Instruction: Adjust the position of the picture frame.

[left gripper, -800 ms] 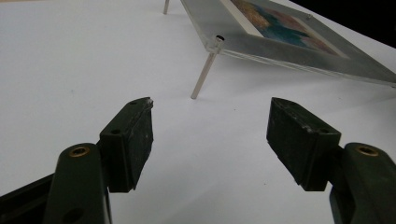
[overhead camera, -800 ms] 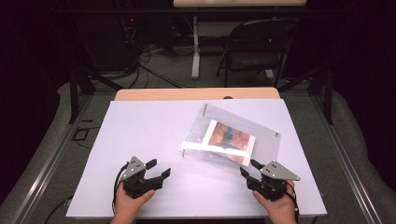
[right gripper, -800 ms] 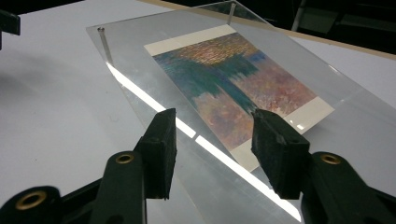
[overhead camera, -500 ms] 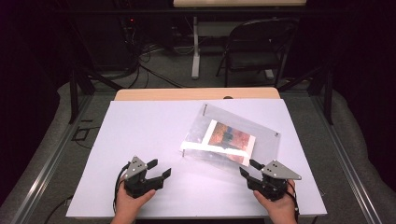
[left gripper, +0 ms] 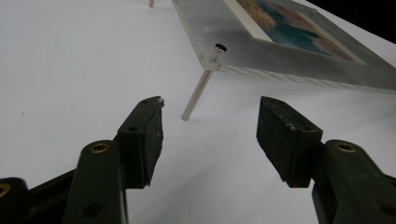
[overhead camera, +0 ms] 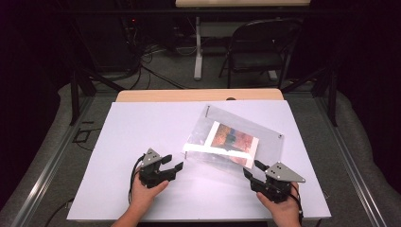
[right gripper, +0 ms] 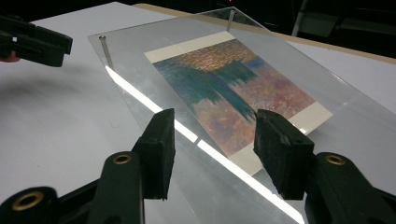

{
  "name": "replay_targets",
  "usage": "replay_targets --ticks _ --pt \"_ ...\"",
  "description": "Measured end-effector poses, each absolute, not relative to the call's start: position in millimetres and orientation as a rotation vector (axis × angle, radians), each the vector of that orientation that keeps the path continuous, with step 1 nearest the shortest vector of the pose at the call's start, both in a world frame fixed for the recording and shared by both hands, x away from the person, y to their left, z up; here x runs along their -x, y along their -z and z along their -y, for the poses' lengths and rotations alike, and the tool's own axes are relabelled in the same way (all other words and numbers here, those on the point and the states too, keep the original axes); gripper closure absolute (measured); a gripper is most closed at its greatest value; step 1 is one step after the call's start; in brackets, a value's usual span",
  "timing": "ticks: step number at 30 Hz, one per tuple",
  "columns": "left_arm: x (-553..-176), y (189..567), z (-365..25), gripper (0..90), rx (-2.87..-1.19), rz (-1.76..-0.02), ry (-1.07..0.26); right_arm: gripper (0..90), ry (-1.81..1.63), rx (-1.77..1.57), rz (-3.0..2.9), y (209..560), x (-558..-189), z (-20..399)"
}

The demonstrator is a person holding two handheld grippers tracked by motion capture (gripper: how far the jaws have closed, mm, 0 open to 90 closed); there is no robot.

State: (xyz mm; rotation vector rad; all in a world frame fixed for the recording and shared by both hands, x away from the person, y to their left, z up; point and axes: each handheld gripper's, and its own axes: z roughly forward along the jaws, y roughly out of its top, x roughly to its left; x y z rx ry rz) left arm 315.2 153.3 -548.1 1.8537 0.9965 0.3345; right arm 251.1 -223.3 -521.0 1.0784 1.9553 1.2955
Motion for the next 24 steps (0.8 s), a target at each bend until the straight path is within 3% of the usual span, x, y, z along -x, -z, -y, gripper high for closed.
replay_targets --ticks 11,24 --pt "-332.2 559.2 -134.6 55.1 -1.915 -1.010 -0.349 60.1 -1.339 -1.116 -1.974 519.8 -250.2 226.3" --pt "-349.7 563.1 -122.2 71.0 -1.949 -1.016 -0.394 63.1 -1.343 -1.125 -2.003 520.2 -250.3 225.8"
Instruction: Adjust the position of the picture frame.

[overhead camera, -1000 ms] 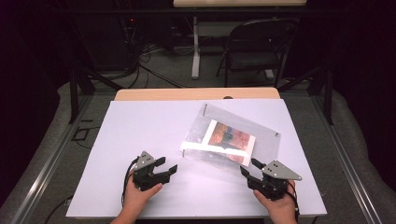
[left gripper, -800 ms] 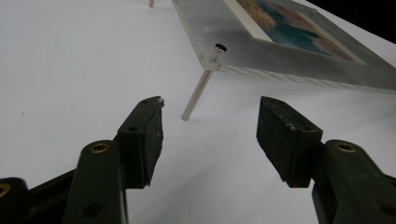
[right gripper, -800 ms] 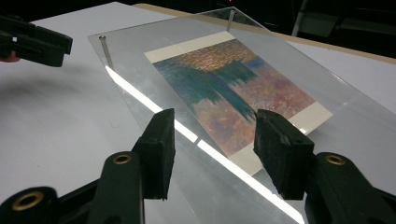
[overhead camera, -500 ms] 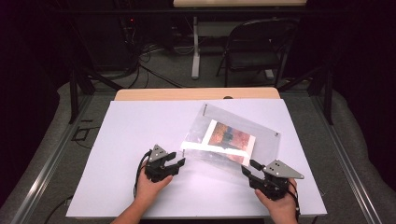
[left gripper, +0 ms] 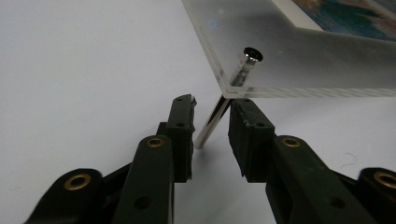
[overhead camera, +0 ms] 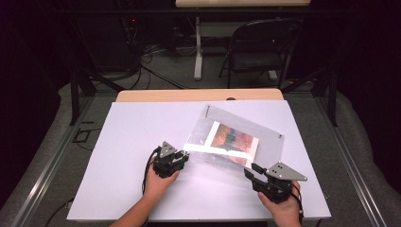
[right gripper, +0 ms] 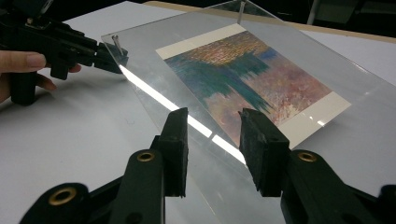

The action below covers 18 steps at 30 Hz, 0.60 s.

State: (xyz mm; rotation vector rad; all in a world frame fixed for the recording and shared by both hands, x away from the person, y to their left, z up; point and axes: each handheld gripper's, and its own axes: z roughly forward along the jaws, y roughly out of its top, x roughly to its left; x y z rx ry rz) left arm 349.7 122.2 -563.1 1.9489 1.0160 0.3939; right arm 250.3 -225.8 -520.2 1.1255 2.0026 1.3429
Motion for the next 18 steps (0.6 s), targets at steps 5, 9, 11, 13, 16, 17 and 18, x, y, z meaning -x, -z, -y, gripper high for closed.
replay_targets --ticks 5,9,11,13,16,17,18 --pt "-352.9 563.6 -120.6 75.5 -1.958 -1.008 -0.381 67.0 -1.356 -1.131 -2.029 520.0 -249.6 223.5" --pt "-354.3 563.9 -117.8 78.6 -1.962 -0.994 -0.389 70.4 -1.351 -1.121 -2.051 520.2 -249.1 221.2" --pt "-354.6 563.9 -117.3 79.1 -1.963 -0.995 -0.391 71.9 -1.357 -1.122 -2.058 520.8 -249.4 220.4" --pt "-354.8 563.8 -117.3 79.3 -1.966 -0.991 -0.391 73.5 -1.357 -1.119 -2.069 521.2 -249.7 220.1" --pt "-354.8 563.8 -117.3 79.5 -1.968 -0.991 -0.393 75.5 -1.369 -1.126 -2.089 521.3 -249.9 219.2" --pt "-354.9 564.0 -117.3 79.5 -1.964 -0.991 -0.392 75.5 -1.369 -1.126 -2.089 521.3 -249.9 219.2" --pt "-355.2 564.0 -117.7 79.5 -1.961 -0.992 -0.384 76.2 -1.373 -1.134 -2.104 521.5 -249.7 217.9"
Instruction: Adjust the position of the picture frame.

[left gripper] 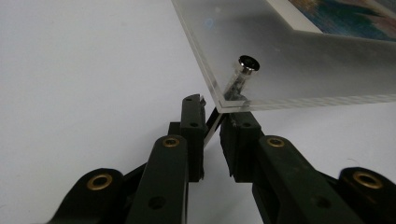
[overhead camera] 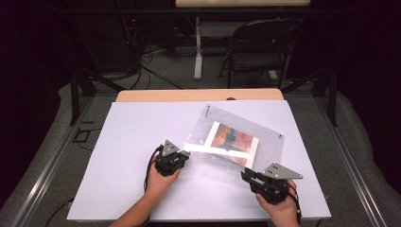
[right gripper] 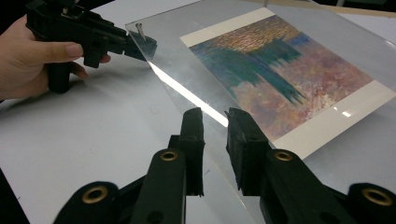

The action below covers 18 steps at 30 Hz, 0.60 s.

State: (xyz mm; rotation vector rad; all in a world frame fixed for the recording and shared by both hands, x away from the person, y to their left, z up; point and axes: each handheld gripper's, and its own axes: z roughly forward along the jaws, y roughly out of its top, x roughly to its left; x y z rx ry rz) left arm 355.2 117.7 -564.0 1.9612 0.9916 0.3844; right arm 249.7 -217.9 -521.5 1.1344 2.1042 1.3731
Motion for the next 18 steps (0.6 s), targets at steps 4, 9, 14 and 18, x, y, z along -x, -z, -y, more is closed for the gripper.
replay_targets --ticks 4,9,14,18 --pt "-355.4 564.2 -118.1 79.6 -1.959 -0.990 -0.383 78.1 -1.377 -1.134 -2.114 521.6 -249.7 216.0" --pt "-355.5 563.6 -119.0 80.0 -1.965 -0.981 -0.371 81.2 -1.377 -1.159 -2.149 523.3 -251.3 214.5" --pt "-355.6 562.8 -119.4 80.1 -1.961 -0.982 -0.362 86.7 -1.364 -1.171 -2.215 526.4 -253.5 211.6" --pt "-355.3 561.2 -119.9 80.1 -1.961 -0.985 -0.359 89.8 -1.356 -1.183 -2.253 528.1 -254.5 209.5"
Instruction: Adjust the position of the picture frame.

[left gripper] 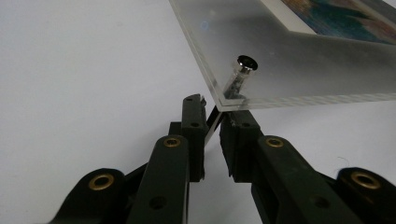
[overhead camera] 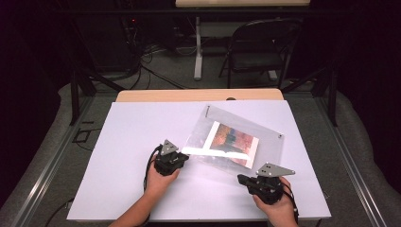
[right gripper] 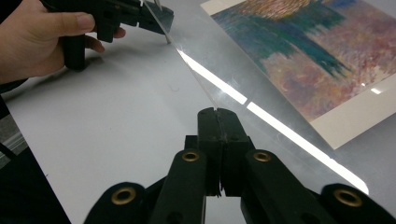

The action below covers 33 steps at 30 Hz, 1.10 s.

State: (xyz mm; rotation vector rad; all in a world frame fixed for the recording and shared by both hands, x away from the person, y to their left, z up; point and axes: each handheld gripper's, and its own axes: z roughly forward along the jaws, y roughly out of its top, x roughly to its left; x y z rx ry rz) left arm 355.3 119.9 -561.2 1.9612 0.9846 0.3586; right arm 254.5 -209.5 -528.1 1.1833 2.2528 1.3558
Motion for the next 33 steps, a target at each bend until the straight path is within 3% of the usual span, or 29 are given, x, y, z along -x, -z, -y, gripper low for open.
replay_targets --ticks 33 --pt "-339.7 542.5 -120.2 81.0 -1.956 -0.925 -0.318 90.0 -1.264 -1.394 -2.379 543.9 -272.2 205.0"
